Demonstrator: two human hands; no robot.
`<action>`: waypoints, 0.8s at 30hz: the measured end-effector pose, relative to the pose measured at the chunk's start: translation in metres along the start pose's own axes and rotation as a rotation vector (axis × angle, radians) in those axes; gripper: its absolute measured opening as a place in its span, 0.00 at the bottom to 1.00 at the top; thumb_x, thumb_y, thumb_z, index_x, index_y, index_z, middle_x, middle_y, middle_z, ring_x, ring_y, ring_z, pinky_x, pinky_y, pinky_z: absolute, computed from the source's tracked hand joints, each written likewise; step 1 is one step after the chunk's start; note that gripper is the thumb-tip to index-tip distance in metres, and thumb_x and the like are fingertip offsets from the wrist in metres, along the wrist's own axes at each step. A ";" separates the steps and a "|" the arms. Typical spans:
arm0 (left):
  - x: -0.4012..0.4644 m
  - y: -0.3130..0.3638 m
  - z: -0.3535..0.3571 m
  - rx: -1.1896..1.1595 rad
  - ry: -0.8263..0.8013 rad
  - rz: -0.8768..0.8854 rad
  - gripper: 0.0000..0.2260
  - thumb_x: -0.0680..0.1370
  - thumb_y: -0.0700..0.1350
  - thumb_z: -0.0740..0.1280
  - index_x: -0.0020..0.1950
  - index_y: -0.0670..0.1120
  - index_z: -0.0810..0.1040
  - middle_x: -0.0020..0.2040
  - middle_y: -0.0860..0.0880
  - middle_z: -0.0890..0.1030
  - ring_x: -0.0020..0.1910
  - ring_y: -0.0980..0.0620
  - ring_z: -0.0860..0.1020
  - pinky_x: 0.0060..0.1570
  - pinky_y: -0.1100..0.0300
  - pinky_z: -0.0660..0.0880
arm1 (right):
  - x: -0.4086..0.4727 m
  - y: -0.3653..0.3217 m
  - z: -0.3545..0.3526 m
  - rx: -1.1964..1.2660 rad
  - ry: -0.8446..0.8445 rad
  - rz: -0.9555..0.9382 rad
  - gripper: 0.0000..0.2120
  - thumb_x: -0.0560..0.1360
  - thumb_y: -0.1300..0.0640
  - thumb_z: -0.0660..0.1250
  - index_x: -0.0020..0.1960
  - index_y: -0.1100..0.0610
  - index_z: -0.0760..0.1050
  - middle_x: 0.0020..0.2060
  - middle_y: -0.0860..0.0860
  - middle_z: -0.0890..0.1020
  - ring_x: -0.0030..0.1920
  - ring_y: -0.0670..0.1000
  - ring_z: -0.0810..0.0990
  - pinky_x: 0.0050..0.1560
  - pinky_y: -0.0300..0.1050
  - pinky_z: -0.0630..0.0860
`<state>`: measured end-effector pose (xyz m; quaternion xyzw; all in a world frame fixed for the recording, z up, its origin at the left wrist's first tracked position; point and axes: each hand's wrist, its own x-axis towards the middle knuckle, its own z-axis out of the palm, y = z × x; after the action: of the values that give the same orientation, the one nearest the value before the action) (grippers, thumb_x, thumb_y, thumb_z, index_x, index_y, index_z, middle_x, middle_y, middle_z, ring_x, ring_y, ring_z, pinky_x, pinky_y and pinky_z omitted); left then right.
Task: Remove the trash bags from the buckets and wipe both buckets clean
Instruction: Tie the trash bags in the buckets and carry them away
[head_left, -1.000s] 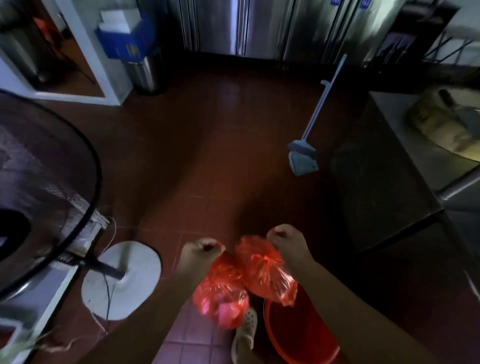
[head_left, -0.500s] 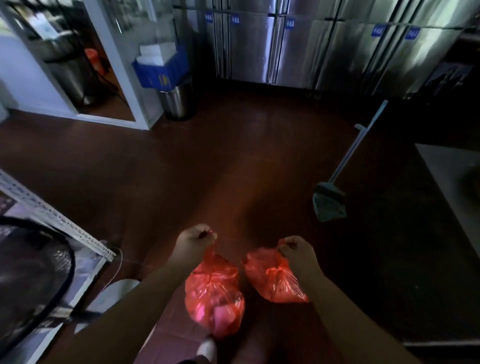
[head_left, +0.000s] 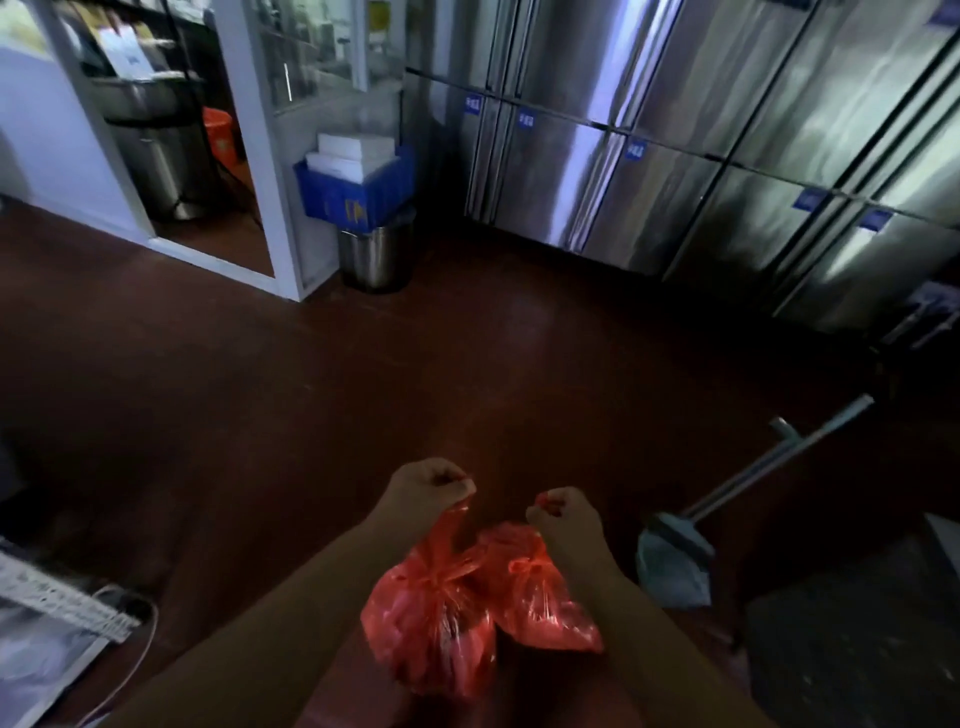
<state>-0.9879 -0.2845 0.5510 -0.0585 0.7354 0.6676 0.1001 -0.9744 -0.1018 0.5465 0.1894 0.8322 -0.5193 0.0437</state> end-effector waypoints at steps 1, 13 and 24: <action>0.020 0.007 -0.008 0.006 0.008 0.005 0.03 0.74 0.36 0.70 0.44 0.36 0.81 0.36 0.46 0.80 0.35 0.54 0.76 0.39 0.64 0.73 | 0.019 -0.014 0.008 0.020 0.003 0.007 0.09 0.73 0.64 0.69 0.52 0.60 0.73 0.43 0.51 0.76 0.38 0.43 0.75 0.31 0.29 0.69; 0.257 0.059 -0.128 -0.076 0.290 0.006 0.04 0.72 0.36 0.71 0.41 0.43 0.84 0.36 0.48 0.84 0.35 0.55 0.80 0.37 0.63 0.77 | 0.264 -0.172 0.132 -0.156 -0.275 -0.103 0.12 0.71 0.63 0.69 0.32 0.57 0.70 0.33 0.54 0.77 0.38 0.52 0.77 0.44 0.51 0.76; 0.392 0.093 -0.296 -0.105 0.634 -0.009 0.08 0.71 0.35 0.72 0.38 0.48 0.83 0.34 0.55 0.84 0.35 0.63 0.80 0.38 0.72 0.75 | 0.415 -0.316 0.326 -0.242 -0.650 -0.234 0.07 0.72 0.63 0.68 0.48 0.65 0.73 0.40 0.59 0.80 0.38 0.50 0.82 0.43 0.43 0.78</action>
<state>-1.4105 -0.5507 0.5789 -0.2719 0.6942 0.6528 -0.1343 -1.5123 -0.4003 0.5538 -0.0887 0.8463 -0.4517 0.2680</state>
